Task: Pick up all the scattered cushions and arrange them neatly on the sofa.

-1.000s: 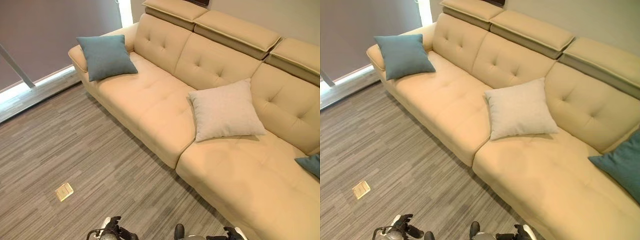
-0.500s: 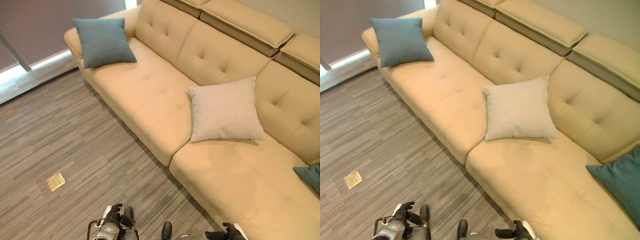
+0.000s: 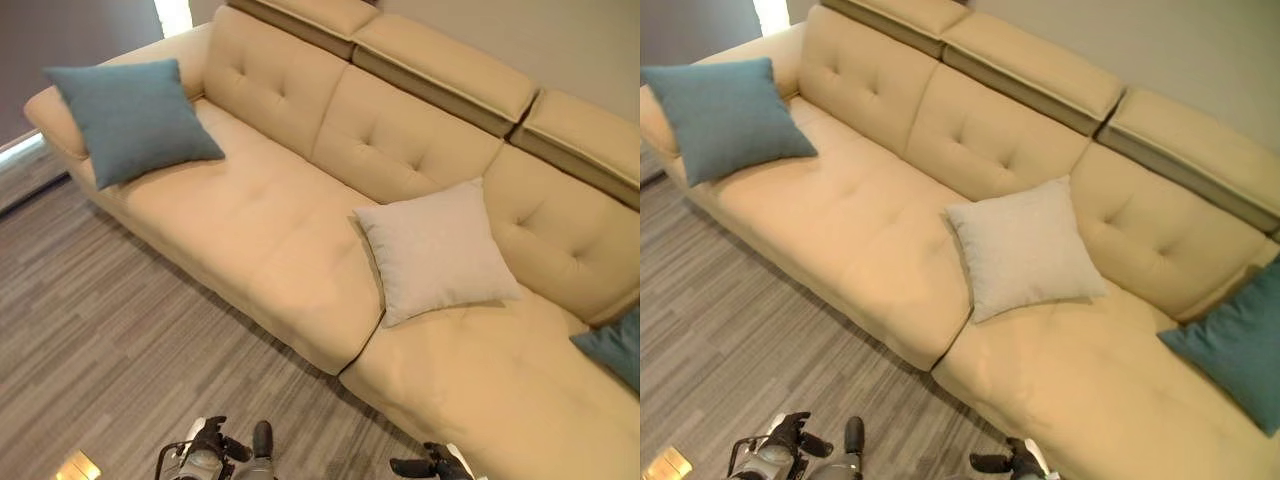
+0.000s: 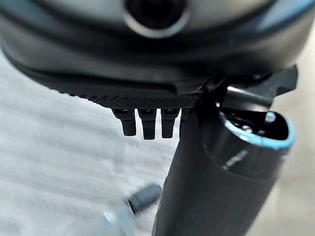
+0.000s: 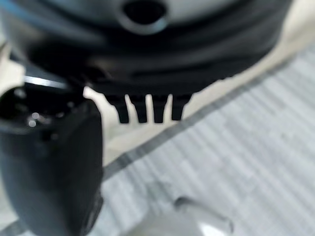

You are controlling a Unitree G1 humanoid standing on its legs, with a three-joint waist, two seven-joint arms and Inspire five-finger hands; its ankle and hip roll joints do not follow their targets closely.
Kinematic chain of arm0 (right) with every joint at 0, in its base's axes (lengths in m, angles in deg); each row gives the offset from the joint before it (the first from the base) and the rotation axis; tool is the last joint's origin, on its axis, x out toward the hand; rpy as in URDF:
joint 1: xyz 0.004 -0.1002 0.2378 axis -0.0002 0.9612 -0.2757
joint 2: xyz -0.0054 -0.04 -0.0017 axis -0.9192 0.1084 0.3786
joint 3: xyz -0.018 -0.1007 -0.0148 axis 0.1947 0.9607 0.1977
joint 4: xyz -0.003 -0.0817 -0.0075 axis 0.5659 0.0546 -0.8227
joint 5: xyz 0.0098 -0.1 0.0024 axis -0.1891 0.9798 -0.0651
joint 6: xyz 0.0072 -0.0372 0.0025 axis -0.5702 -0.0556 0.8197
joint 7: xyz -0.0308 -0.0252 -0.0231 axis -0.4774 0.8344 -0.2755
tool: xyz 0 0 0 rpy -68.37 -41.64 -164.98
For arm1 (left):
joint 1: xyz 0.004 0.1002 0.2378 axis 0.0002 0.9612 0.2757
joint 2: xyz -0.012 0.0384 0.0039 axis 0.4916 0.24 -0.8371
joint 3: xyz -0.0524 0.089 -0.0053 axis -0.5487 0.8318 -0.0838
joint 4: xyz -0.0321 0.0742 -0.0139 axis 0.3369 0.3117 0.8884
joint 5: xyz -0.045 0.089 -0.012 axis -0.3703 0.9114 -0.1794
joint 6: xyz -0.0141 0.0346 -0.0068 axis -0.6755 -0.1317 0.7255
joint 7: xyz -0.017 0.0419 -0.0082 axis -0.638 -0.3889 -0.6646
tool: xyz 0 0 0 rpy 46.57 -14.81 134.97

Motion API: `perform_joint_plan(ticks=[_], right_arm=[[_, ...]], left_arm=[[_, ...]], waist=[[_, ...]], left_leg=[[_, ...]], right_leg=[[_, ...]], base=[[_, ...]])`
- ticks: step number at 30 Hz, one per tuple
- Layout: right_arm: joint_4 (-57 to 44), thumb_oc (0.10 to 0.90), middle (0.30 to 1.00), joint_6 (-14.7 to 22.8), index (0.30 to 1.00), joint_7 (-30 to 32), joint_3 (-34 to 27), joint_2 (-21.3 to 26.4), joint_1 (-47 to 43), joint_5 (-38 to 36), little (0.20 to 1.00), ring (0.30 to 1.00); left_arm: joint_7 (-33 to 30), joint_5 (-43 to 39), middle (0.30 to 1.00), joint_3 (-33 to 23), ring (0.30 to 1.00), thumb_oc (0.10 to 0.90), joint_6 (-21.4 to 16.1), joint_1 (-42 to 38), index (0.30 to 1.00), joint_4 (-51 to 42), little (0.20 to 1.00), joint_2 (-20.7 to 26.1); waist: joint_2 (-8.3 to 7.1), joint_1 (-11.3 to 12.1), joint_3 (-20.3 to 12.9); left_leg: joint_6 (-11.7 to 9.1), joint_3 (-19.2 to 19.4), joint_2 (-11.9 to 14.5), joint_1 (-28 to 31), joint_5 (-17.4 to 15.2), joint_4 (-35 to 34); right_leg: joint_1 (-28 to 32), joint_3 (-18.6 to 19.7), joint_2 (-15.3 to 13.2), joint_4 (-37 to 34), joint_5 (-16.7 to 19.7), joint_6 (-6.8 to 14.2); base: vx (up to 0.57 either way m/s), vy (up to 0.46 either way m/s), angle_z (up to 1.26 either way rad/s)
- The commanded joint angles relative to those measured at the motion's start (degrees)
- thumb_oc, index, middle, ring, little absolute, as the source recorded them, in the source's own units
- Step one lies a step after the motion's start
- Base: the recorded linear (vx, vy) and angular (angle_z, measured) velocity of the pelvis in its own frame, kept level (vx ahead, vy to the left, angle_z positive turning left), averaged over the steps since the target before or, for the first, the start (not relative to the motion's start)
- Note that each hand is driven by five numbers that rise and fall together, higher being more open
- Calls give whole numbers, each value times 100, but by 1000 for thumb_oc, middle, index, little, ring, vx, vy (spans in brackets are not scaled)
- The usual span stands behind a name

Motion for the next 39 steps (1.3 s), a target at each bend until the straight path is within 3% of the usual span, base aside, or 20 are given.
perform_joint_plan(ticks=[1, 4, 5, 7, 11, 14, 15, 16, 17, 19, 21, 25, 26, 28, 29, 30, 32, 33, 36, 39], right_arm=[[-127, 800, 900, 10, 900, 153, 94, 341, 64, -29, 900, 900], [-60, 800, 900, -34, 900, 116, 141, 338, 54, 36, 900, 900], [-60, 800, 900, -34, 900, 116, 141, 339, 53, 36, 900, 900], [-12, 800, 900, -60, 900, 153, 113, 371, 78, 42, 900, 900], [58, 800, 900, -69, 900, 183, 71, 410, 144, 55, 900, 900], [80, 800, 900, -72, 900, 210, 27, 416, 156, 13, 900, 900], [96, 800, 900, -85, 900, 204, 23, 412, 148, 24, 900, 900], [99, 800, 900, -95, 900, 209, 14, 419, 142, 37, 900, 900], [113, 800, 900, -100, 900, 209, 12, 430, 150, 43, 900, 900], [162, 800, 900, -107, 900, 218, -9, 452, 163, 28, 900, 900], [275, 800, 900, -117, 900, 207, -39, 476, 215, -11, 900, 900], [373, 800, 900, -100, 900, 220, -56, 516, 239, -62, 900, 900], [388, 800, 900, -79, 900, 211, -24, 530, 276, -43, 900, 900], [371, 800, 900, -49, 900, 233, 24, 552, 260, -86, 900, 900], [372, 800, 900, -48, 900, 234, 22, 551, 258, -86, 900, 900], [360, 800, 900, -44, 900, 257, 34, 585, 209, -128, 900, 900], [344, 800, 900, -31, 900, 266, 26, 584, 216, -188, 900, 900], [332, 800, 900, -33, 900, 243, 16, 572, 223, -260, 900, 900], [308, 800, 900, -13, 900, 226, 27, 560, 246, -294, 900, 900], [329, 800, 900, 31, 900, 234, 11, 578, 216, -319, 900, 900]], left_arm=[[-64, 332, 900, -47, 900, 800, -20, 96, 900, 110, 900, 138], [5, 347, 900, -15, 900, 800, -41, 59, 900, 79, 900, 146], [5, 347, 900, -16, 900, 800, -42, 58, 900, 80, 900, 145], [19, 394, 900, 29, 900, 800, -32, 22, 900, 56, 900, 118], [48, 483, 900, 51, 900, 800, -43, 34, 900, 63, 900, 81], [61, 493, 900, 45, 900, 800, -53, 71, 900, 56, 900, 31], [71, 466, 900, 23, 900, 800, -54, 92, 900, 67, 900, 12], [72, 445, 900, 9, 900, 800, -49, 117, 900, 68, 900, -4], [72, 423, 900, -5, 900, 800, -43, 144, 900, 67, 900, -17], [102, 462, 900, 8, 900, 800, -36, 176, 900, 111, 900, -41], [95, 569, 900, 24, 900, 800, -5, 260, 900, 202, 900, -70], [68, 517, 900, 2, 900, 800, -7, 303, 900, 218, 900, -134], [71, 439, 900, 7, 900, 800, -47, 285, 900, 148, 900, -184], [52, 216, 900, 40, 900, 800, -98, 209, 900, -61, 900, -247], [53, 214, 900, 41, 900, 800, -96, 208, 900, -64, 900, -246], [18, 21, 900, 55, 900, 800, -131, 119, 900, -198, 900, -303], [-30, -114, 900, 50, 900, 800, -148, 78, 900, -260, 900, -335], [-49, -243, 900, 33, 900, 800, -165, 47, 900, -313, 900, -370], [-6, -286, 900, 44, 900, 800, -172, 97, 900, -324, 900, -458], [12, -257, 900, 36, 900, 800, -129, 165, 900, -135, 900, -492]], waist=[[39, -142, -89], [107, -286, 21], [110, -287, 31], [118, -377, 115], [128, -421, 113], [138, -457, 42], [206, -442, 16], [186, -437, 25], [262, -412, 20], [229, -419, -18], [266, -478, -64], [368, -534, -138], [397, -537, -152], [312, -464, -60], [319, -469, -60], [224, -366, 53], [179, -329, 90], [75, -304, 112], [36, -246, 97], [51, -140, 61]], left_leg=[[-406, 52, 238, -62, -697, 490], [-375, 151, 108, 141, -846, 470], [-377, 149, 112, 151, -855, 473], [-369, 238, -1, 309, -996, 520], [-380, 373, -64, 512, -1083, 468], [-426, 527, -72, 629, -1129, 355], [-469, 548, 0, 747, -1249, 323], [-472, 665, 6, 751, -1200, 348], [-513, 687, 94, 877, -1356, 370], [-538, 828, 89, 1015, -1477, 439], [-631, 907, 225, 1192, -1676, 694], [-847, 937, 495, 1265, -1474, 992], [-1046, 932, 795, 1123, -1149, 1581], [-1160, 786, 1096, 687, -624, 2641], [-1170, 771, 1113, 665, -634, 2674], [-1131, 541, 1145, 346, -407, 3390], [-1076, 427, 1144, 136, -422, 3584], [-938, 434, 1066, -114, -381, 3579], [-857, 382, 1096, -145, -461, 2824], [-821, -178, 724, -184, -622, 1865]], right_leg=[[-446, -312, -67, -561, 804, -207], [-839, -615, 163, -1068, 622, -209], [-826, -618, 166, -1066, 615, -210], [-826, -967, 168, -1733, 652, -128], [-712, -1097, 206, -2075, 752, -70], [-725, -1256, 183, -2440, 980, 5], [-732, -1365, 208, -2492, 962, 77], [-841, -1581, 125, -2508, 1063, 43], [-830, -1725, 147, -2513, 1000, 112], [-770, -1971, 69, -2590, 1008, 102], [-641, -1770, 164, -2476, 923, -11], [-559, -1686, 350, -2313, 712, -172], [-378, -1659, 532, -2336, 498, -344], [-165, -1620, 694, -2376, 332, -588], [-167, -1629, 706, -2376, 328, -597], [-14, -1543, 798, -2390, 217, -745], [49, -1496, 821, -2395, 148, -795], [36, -1477, 753, -2414, 192, -831], [129, -1292, 774, -2376, 86, -793], [208, -1012, 829, -2339, -18, -734]], base=[[115, 112, -54], [164, 126, -28], [220, 121, -10], [179, 51, -26], [110, -14, -15], [180, -110, -12], [185, -133, -41], [269, -131, -42], [228, -170, -49], [268, -176, -44], [309, -282, -16], [209, -265, -12], [176, -334, -16], [173, -372, -11], [132, -308, -17], [72, -173, -30], [53, -182, -35], [51, -156, -23], [138, -29, -19], [182, 56, -36]])
